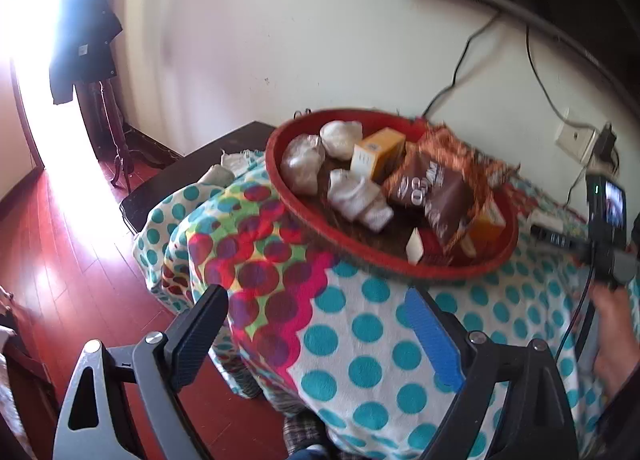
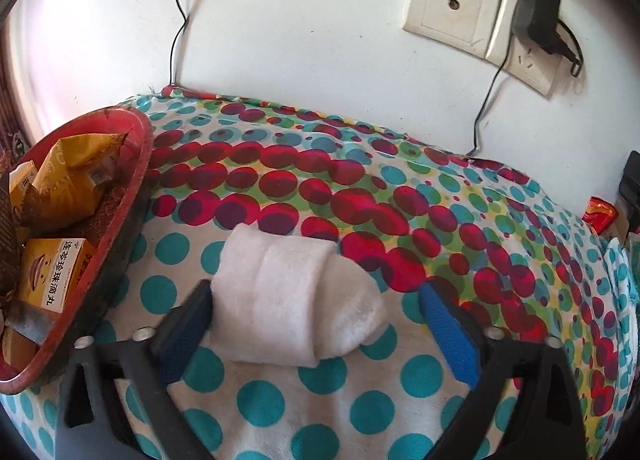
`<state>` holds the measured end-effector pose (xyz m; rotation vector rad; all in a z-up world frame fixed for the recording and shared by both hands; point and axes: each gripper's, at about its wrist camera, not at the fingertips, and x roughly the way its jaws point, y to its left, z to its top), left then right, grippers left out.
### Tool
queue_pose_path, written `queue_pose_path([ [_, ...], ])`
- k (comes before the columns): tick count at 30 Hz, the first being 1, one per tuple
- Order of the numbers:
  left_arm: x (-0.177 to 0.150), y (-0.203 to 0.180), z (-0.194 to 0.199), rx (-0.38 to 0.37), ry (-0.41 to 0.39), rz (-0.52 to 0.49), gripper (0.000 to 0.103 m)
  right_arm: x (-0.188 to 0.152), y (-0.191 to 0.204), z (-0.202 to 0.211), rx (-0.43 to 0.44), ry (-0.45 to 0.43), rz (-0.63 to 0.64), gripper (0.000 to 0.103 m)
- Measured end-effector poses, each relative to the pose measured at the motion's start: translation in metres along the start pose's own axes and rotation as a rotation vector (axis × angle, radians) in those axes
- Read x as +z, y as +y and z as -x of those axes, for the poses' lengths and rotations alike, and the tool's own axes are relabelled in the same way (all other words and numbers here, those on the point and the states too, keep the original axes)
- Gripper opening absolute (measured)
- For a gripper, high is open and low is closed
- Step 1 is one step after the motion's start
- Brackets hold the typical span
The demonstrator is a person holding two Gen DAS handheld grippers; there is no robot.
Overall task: Organize objects
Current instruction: 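Grasp the white folded sock with the right gripper and lift it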
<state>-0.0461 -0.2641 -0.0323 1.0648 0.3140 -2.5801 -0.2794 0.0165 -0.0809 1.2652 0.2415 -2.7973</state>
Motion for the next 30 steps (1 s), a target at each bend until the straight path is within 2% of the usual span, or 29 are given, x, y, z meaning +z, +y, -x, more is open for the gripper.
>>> queue_pose_path([
  [2, 0.0, -0.005, -0.001, 0.035, -0.013, -0.025, 0.092, 0.0, 0.002, -0.002, 0.024, 0.006, -0.003, 0.057],
  [3, 0.001, -0.005, -0.001, 0.019, -0.013, -0.011, 0.092, 0.0, 0.002, -0.002, 0.032, 0.011, -0.008, 0.05],
  [6, 0.005, -0.005, 0.001, -0.025, -0.034, 0.02, 0.092, 0.0, 0.007, -0.001, 0.039, 0.006, 0.007, 0.041],
  [9, 0.002, -0.012, -0.001, -0.021, -0.03, -0.025, 0.092, -0.002, 0.004, 0.002, 0.043, -0.012, -0.003, 0.034],
  [15, 0.004, -0.016, 0.006, -0.025, -0.039, -0.049, 0.092, -0.005, 0.006, 0.018, 0.033, -0.04, 0.03, 0.034],
  [20, 0.004, -0.011, 0.009, -0.003, -0.027, -0.045, 0.092, -0.001, 0.015, 0.045, 0.063, -0.06, 0.048, 0.034],
  [30, 0.008, 0.009, 0.017, 0.017, -0.042, -0.006, 0.092, 0.011, 0.081, 0.118, 0.153, -0.15, 0.187, 0.034],
])
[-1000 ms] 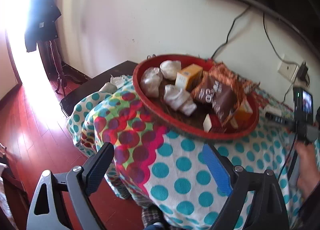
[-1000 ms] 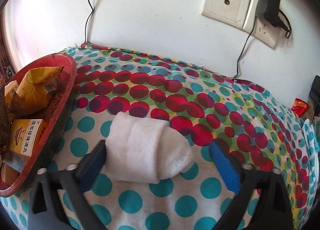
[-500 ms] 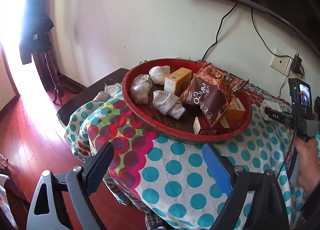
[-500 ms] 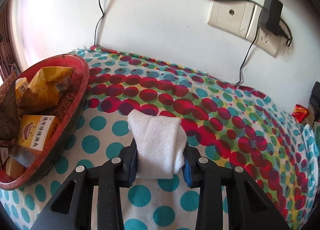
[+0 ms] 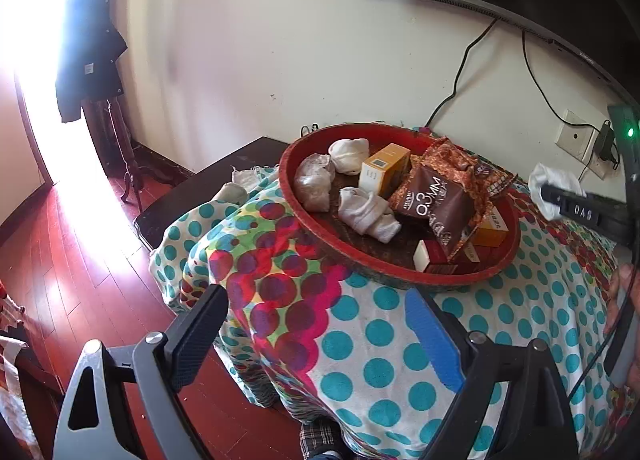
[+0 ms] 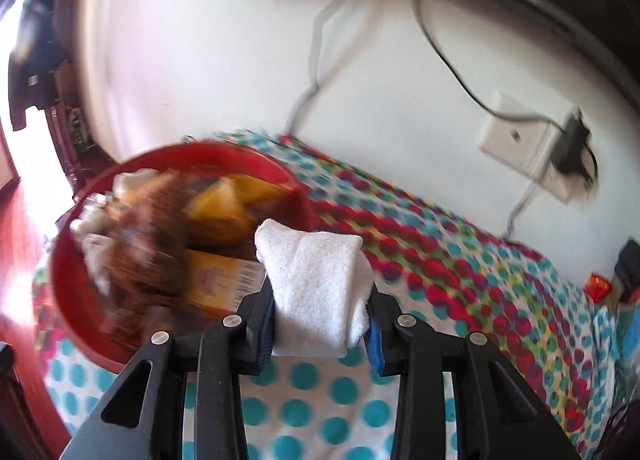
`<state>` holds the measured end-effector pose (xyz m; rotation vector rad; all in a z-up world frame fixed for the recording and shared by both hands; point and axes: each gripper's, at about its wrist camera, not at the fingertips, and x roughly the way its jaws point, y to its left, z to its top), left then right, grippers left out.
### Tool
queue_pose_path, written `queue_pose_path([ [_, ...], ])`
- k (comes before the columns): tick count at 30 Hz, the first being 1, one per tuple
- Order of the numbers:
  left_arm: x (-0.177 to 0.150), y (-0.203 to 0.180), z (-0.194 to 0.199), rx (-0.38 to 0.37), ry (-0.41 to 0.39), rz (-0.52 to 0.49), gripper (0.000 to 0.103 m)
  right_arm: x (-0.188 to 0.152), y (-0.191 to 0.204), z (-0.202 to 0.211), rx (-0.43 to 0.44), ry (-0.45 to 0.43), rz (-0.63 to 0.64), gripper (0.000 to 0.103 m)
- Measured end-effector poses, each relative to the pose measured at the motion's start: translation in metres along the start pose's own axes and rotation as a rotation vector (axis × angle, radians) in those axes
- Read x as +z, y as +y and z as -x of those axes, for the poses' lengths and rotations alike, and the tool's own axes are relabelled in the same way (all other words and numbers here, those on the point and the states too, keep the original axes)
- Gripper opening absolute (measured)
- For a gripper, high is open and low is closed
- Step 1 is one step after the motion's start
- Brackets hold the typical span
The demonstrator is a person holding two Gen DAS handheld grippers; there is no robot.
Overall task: Organize objects
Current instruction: 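Grasp the white folded sock with the right gripper and lift it, then place the sock into the tray and open the right gripper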
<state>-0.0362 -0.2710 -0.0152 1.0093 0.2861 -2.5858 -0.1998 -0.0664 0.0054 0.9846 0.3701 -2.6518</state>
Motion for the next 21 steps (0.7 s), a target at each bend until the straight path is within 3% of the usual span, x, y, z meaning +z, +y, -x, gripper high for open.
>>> queue_pose_path([
  [15, 0.0, 0.03, -0.013, -0.024, 0.041, 0.071, 0.092, 0.026, 0.093, 0.028, 0.078, -0.041, 0.098, 0.034],
  [19, -0.002, 0.038, -0.016, -0.023, 0.057, 0.092, 0.092, 0.054, 0.117, 0.024, 0.084, -0.045, 0.14, 0.034],
  [21, 0.0, 0.045, -0.013, -0.014, 0.041, 0.11, 0.092, 0.061, 0.126, 0.036, 0.136, -0.07, 0.139, 0.034],
])
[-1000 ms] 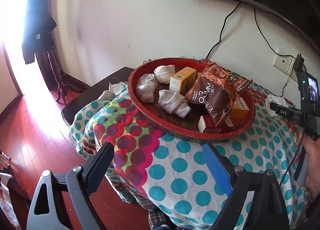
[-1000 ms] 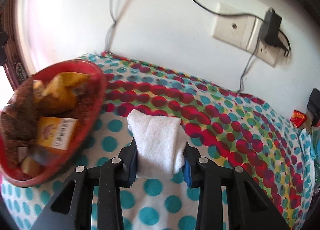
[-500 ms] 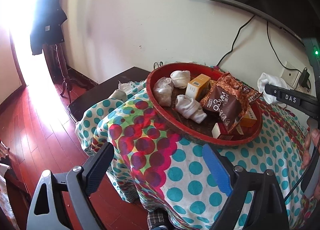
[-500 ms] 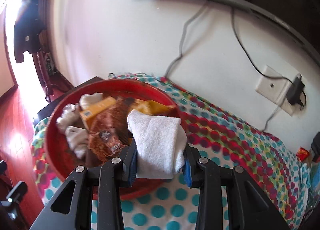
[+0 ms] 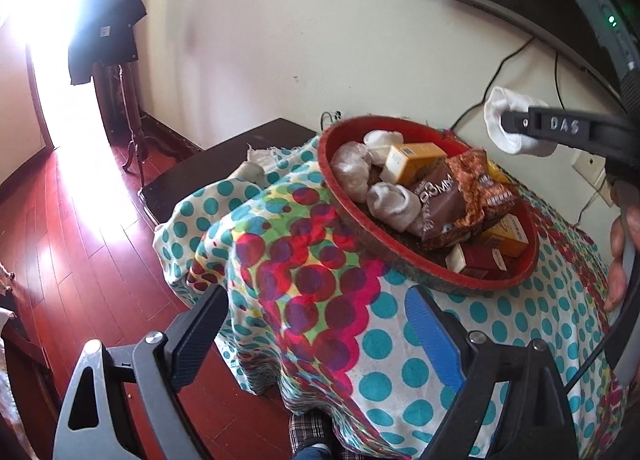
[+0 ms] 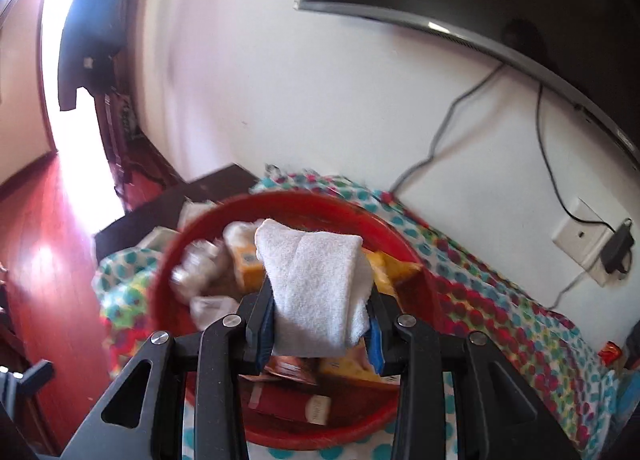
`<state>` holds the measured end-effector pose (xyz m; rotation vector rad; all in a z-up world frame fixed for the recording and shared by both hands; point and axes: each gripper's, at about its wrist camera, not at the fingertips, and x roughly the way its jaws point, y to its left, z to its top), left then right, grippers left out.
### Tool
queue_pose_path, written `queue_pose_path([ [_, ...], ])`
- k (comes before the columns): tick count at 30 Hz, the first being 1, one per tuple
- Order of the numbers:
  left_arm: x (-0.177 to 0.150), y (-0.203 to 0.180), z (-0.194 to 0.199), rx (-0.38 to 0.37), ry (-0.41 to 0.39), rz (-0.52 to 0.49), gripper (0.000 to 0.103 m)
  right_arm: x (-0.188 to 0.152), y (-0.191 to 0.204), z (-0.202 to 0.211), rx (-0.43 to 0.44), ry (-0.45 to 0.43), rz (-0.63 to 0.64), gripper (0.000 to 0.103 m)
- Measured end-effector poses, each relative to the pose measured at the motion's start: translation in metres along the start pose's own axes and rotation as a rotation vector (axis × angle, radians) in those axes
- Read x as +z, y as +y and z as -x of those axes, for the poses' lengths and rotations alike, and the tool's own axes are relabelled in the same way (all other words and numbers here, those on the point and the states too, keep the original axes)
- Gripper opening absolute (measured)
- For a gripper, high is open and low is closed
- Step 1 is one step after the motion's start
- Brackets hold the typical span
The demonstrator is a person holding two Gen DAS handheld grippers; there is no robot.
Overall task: Organize objects
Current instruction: 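Place the sock into the tray and open the right gripper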
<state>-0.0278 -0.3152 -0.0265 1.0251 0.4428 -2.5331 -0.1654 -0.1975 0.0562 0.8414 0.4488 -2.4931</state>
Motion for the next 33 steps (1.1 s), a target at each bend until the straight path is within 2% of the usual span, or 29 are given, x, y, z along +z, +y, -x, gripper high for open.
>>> queue_pose_path([
  [3, 0.001, 0.006, -0.002, 0.018, -0.008, 0.005, 0.092, -0.001, 0.019, 0.005, -0.013, -0.03, 0.077, 0.034],
  [7, -0.004, 0.007, -0.012, 0.005, 0.033, 0.011, 0.092, 0.008, 0.018, -0.02, -0.01, 0.0, 0.02, 0.034],
  [11, -0.003, 0.005, -0.008, 0.005, 0.015, 0.0, 0.092, 0.027, 0.008, -0.056, -0.036, 0.031, -0.005, 0.034],
  [16, -0.004, 0.001, -0.015, 0.003, 0.023, -0.024, 0.092, 0.046, -0.018, -0.106, 0.004, 0.083, -0.06, 0.035],
  [17, -0.003, 0.0, -0.015, 0.006, 0.017, -0.033, 0.092, 0.049, -0.02, -0.113, -0.013, 0.086, -0.058, 0.035],
  [25, 0.002, -0.003, -0.008, 0.008, -0.01, -0.057, 0.092, 0.036, -0.019, -0.155, -0.016, 0.16, -0.04, 0.036],
  [28, 0.002, -0.004, -0.008, 0.007, -0.01, -0.059, 0.092, 0.03, -0.02, -0.16, 0.005, 0.17, -0.049, 0.045],
  [30, 0.001, -0.005, -0.01, 0.004, -0.002, -0.06, 0.092, 0.028, -0.022, -0.158, 0.022, 0.163, -0.068, 0.06],
  [33, 0.0, -0.011, -0.008, -0.017, -0.001, -0.067, 0.092, 0.026, -0.026, -0.151, 0.024, 0.146, -0.097, 0.06],
])
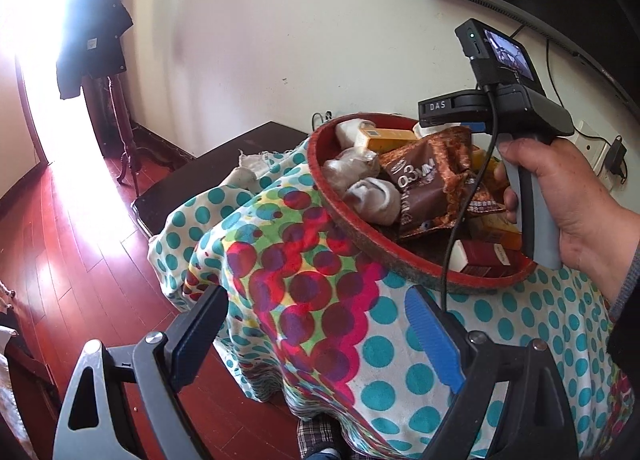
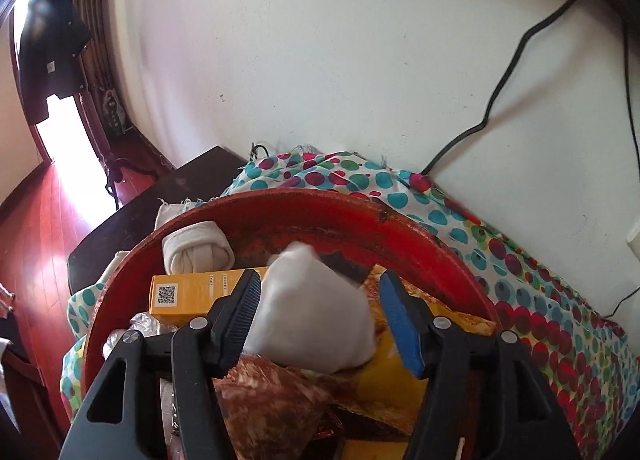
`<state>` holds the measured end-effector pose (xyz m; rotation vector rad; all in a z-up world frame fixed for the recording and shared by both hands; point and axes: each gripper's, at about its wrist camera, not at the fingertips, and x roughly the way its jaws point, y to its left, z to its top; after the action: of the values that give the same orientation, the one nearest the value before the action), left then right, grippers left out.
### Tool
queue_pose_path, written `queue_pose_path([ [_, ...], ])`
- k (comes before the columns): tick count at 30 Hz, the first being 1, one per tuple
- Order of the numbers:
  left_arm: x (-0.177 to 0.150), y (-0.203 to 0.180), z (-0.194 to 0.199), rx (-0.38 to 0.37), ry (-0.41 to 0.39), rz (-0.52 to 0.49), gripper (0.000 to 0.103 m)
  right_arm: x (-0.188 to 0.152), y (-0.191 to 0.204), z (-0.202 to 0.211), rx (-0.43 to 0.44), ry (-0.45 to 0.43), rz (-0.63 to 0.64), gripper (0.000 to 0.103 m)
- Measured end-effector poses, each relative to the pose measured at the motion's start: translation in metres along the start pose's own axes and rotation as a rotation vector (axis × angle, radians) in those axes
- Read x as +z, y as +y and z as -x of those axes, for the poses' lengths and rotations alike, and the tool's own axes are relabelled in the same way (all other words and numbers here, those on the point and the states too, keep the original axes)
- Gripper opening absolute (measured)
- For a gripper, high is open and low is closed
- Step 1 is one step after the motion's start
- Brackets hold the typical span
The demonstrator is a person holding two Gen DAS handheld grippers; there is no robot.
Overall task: Organize objects
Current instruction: 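Place the sock into the tray and open the right gripper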
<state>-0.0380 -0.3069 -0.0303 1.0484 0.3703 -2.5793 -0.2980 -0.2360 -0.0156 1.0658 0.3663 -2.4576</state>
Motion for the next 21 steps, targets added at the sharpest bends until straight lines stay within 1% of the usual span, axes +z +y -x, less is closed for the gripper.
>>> queue_pose_path([
  [1, 0.0, -0.003, 0.002, -0.005, -0.005, -0.005, 0.092, 0.0, -0.003, 0.004, 0.013, -0.002, -0.012, 0.063],
  [2, 0.001, -0.007, 0.006, -0.01, -0.016, -0.014, 0.092, 0.0, -0.004, 0.009, 0.015, -0.007, -0.02, 0.075],
  [3, 0.001, -0.01, 0.008, -0.01, -0.021, -0.018, 0.092, -0.001, -0.007, 0.016, 0.011, -0.02, -0.032, 0.082],
  [5, 0.002, -0.016, 0.013, -0.03, -0.027, -0.026, 0.092, -0.002, -0.016, 0.039, 0.024, -0.078, -0.062, 0.082],
  [7, 0.002, -0.024, 0.018, -0.026, -0.038, -0.041, 0.092, -0.005, -0.028, 0.068, 0.021, -0.128, -0.093, 0.082],
  [9, 0.002, -0.032, 0.024, -0.044, -0.044, -0.054, 0.092, -0.011, -0.044, 0.094, 0.009, -0.161, -0.125, 0.085],
  [10, 0.002, -0.037, 0.027, -0.049, -0.049, -0.057, 0.092, -0.018, -0.058, 0.113, -0.01, -0.184, -0.142, 0.087],
  [12, 0.003, -0.044, 0.035, -0.048, -0.068, -0.061, 0.092, -0.034, -0.082, 0.145, -0.033, -0.229, -0.156, 0.094],
  [14, 0.004, -0.051, 0.041, -0.05, -0.087, -0.062, 0.092, -0.058, -0.109, 0.18, -0.059, -0.28, -0.152, 0.1],
  [15, 0.004, -0.057, 0.043, -0.038, -0.103, -0.07, 0.092, -0.069, -0.12, 0.194, -0.078, -0.297, -0.148, 0.102],
  [16, 0.005, -0.063, 0.044, -0.03, -0.112, -0.077, 0.092, -0.084, -0.13, 0.211, -0.12, -0.318, -0.155, 0.103],
  [18, 0.007, -0.078, 0.042, 0.005, -0.108, -0.092, 0.092, -0.104, -0.137, 0.228, -0.136, -0.334, -0.162, 0.103],
  [20, 0.008, -0.09, 0.044, 0.021, -0.11, -0.096, 0.092, -0.119, -0.129, 0.233, -0.176, -0.313, -0.16, 0.103],
  [21, 0.009, -0.097, 0.046, 0.016, -0.103, -0.098, 0.092, -0.124, -0.123, 0.232, -0.191, -0.293, -0.155, 0.103],
])
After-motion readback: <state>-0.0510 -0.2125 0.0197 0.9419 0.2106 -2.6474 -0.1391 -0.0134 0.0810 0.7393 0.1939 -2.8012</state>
